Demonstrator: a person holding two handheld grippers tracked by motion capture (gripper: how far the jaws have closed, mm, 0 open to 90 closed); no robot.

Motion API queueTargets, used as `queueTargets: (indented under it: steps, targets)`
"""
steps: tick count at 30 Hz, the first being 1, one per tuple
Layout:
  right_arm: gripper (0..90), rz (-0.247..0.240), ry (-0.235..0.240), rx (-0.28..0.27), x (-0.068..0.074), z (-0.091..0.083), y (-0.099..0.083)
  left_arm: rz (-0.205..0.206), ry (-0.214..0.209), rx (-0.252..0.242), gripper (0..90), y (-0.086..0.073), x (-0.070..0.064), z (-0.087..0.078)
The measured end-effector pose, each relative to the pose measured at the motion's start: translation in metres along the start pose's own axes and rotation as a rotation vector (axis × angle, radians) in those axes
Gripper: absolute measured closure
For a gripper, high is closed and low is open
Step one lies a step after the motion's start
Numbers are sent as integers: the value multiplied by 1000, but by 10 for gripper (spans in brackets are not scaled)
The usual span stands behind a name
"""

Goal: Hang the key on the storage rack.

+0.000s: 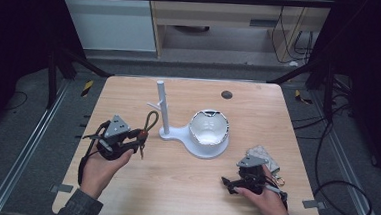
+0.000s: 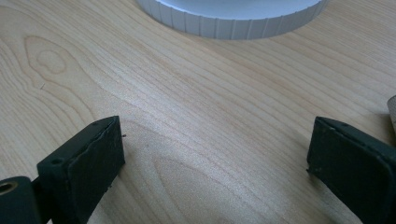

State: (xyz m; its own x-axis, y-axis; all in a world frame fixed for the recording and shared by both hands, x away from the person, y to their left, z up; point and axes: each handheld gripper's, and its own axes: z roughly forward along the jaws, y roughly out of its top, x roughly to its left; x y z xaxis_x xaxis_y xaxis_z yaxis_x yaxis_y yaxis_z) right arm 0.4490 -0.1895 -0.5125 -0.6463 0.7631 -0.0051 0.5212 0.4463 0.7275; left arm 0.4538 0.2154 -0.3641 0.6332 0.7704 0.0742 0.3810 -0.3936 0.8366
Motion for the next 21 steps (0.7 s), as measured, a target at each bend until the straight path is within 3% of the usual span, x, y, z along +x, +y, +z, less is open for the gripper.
queueTargets:
  steps: [7, 14, 21]
  targets:
    - [39, -10, 1, -2, 0, 0, -1, 6, 18, -36, 658, 12, -3, -3]
    - [39, -13, 0, -1, -1, 0, -1, 9, 26, -23, 658, 18, 1, 10]
    - [39, -13, 1, -1, -1, 0, -1, -15, 34, -23, 658, 19, 5, 22]
